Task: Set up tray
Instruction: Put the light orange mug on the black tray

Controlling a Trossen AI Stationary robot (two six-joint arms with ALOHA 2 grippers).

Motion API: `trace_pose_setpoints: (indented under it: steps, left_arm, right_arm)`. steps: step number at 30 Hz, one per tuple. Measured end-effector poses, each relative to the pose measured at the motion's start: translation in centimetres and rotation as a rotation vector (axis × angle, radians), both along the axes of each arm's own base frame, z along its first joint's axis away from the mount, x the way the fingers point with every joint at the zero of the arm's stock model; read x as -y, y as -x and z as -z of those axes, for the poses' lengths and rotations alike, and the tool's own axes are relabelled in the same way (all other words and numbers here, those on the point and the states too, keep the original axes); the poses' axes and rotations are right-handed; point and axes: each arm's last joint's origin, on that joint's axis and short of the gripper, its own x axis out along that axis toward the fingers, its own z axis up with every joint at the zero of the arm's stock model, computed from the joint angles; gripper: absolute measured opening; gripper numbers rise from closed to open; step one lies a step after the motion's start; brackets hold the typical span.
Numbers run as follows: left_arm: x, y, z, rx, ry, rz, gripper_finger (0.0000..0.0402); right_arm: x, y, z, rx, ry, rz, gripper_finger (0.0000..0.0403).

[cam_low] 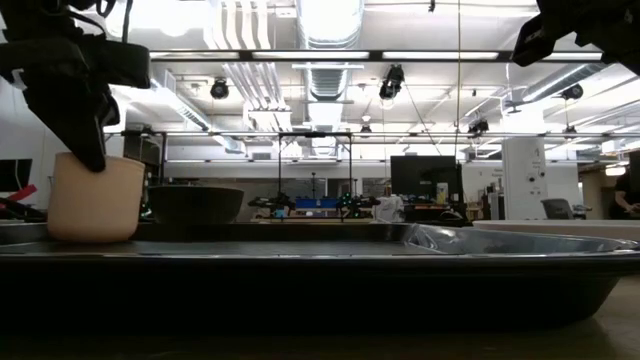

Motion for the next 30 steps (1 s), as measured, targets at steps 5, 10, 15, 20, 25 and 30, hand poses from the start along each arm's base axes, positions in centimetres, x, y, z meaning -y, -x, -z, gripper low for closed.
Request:
trace_pose_setpoints:
  steps: [5, 10, 15, 20, 25, 30]
  left_arm:
    - [-0.06, 0.16, 0.31, -0.013, -0.005, -0.001, 0.0006]
    - [-0.08, 0.2, 0.37, -0.02, -0.008, 0.004, 0.0008]
    - [-0.07, 0.21, 0.39, -0.027, -0.023, 0.042, 0.0008]
    - [-0.07, 0.21, 0.39, -0.027, -0.023, 0.043, 0.0009]
    - [-0.07, 0.21, 0.39, -0.027, -0.023, 0.042, 0.0009]
    - [-0.07, 0.21, 0.39, -0.027, -0.022, 0.042, 0.0009]
  right_arm:
    - [0.0, 0.0, -0.01, 0.0, 0.0, 0.0, 0.0071]
    - [0.0, 0.0, -0.02, 0.001, 0.0, 0.0, 0.0069]
    - [0.0, 0.0, -0.01, 0.0, 0.0, 0.0, 0.0074]
    - [0.0, 0.0, 0.0, 0.0, 0.0, 0.0, 0.0079]
    - [0.0, 0.0, -0.01, 0.001, 0.0, 0.0, 0.0077]
    - [0.0, 0.0, -0.01, 0.001, 0.0, 0.0, 0.007]
